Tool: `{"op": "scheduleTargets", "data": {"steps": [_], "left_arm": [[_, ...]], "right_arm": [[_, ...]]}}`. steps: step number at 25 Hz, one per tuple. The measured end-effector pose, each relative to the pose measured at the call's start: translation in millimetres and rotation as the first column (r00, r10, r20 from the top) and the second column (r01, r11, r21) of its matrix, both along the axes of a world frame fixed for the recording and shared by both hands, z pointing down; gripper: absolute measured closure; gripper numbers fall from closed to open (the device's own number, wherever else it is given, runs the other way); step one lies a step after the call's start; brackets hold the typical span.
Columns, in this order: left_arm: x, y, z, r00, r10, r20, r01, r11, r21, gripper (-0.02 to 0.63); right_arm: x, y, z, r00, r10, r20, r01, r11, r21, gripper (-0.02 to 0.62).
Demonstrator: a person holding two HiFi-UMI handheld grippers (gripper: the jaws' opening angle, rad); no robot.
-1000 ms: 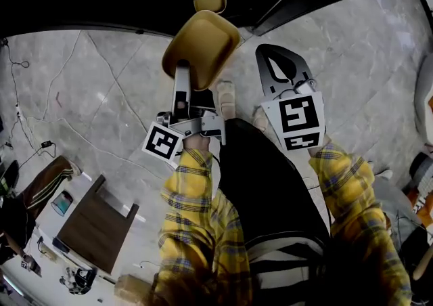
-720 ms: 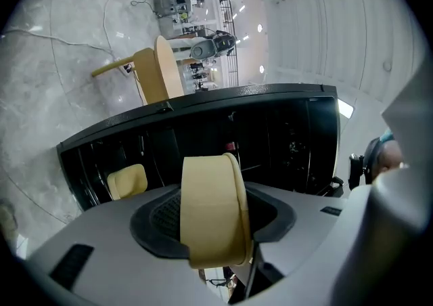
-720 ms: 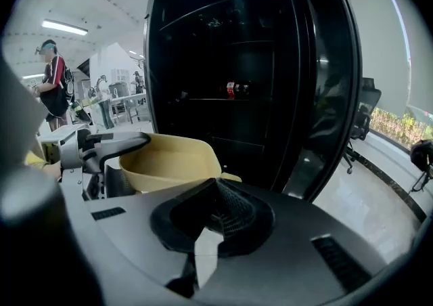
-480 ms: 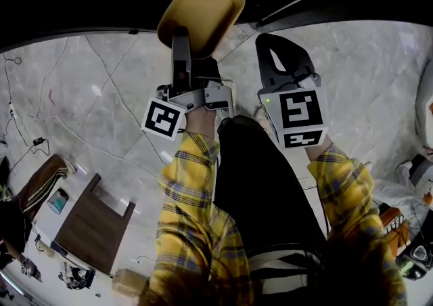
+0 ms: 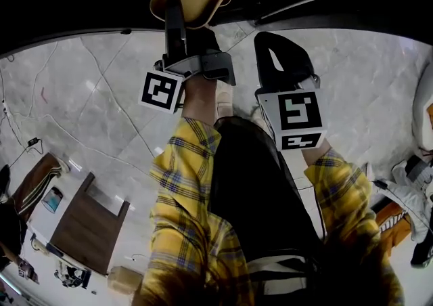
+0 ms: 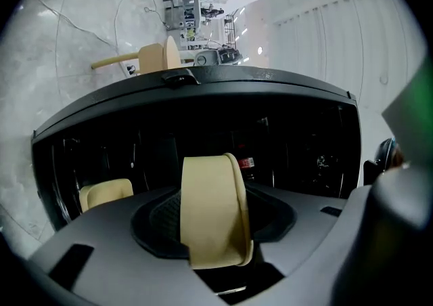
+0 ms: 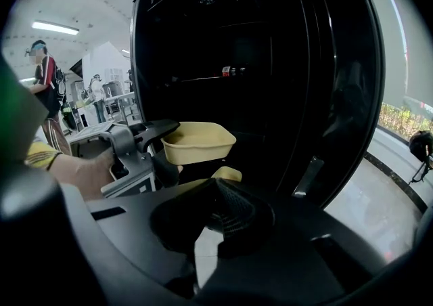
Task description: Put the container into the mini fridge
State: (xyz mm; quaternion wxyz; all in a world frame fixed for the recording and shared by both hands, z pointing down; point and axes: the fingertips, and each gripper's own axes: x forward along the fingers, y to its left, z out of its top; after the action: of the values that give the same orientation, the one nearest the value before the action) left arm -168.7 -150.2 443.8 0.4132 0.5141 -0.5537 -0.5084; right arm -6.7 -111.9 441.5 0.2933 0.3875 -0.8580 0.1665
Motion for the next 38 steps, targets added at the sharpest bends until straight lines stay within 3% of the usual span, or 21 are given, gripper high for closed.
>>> {"op": "scheduleTargets", "data": {"steps": [13,17,21,25,30,34,38], "left_arm": [[-16.4,-8.5,25.7,0.998,-0.053,-0.020,0.052,0.998,-0.044,0.393],[-13.4,-9.1,33.0,0.998,-0.036,0.053,0.043,0.991,-0.126,0.393],[-14.8,-7.0,51.8,0.992,0.007,0.122,0.027,0.962,-0.272,0.393],[-13.8,-10.3,62.7,0.996,0.031,0.086,0.001,0.934,-0.356,0.405],[-14.4,-18.2,70.3,1.000,0.027,0.014,-0.019,0.920,-0.391,0.405],[-12.0,-23.0,80.9,0.999,0.027,-0.027,-0.036,0.894,-0.446,0.405],[-11.8,-26.3,85.3,0.999,0.029,-0.042,-0.044,0.892,-0.451,0.405]], "right_arm": [[-11.5,-1.0,17.1,1.000,-0.016,-0.008,0.016,1.000,-0.023,0.568],[-14.9,1.1,19.9,1.000,-0.021,-0.009,0.020,0.999,-0.031,0.568],[-14.7,1.3,23.8,1.000,-0.021,-0.010,0.021,0.999,-0.039,0.568],[-10.3,1.4,25.3,1.000,-0.017,-0.015,0.016,0.999,-0.043,0.569],[-7.1,1.2,29.0,0.999,-0.024,-0.028,0.023,0.999,-0.042,0.569],[-5.6,-1.4,32.3,0.999,-0.031,-0.031,0.030,0.999,-0.042,0.568],[-8.4,-0.2,33.8,0.999,-0.037,-0.024,0.036,0.998,-0.052,0.568]]}}
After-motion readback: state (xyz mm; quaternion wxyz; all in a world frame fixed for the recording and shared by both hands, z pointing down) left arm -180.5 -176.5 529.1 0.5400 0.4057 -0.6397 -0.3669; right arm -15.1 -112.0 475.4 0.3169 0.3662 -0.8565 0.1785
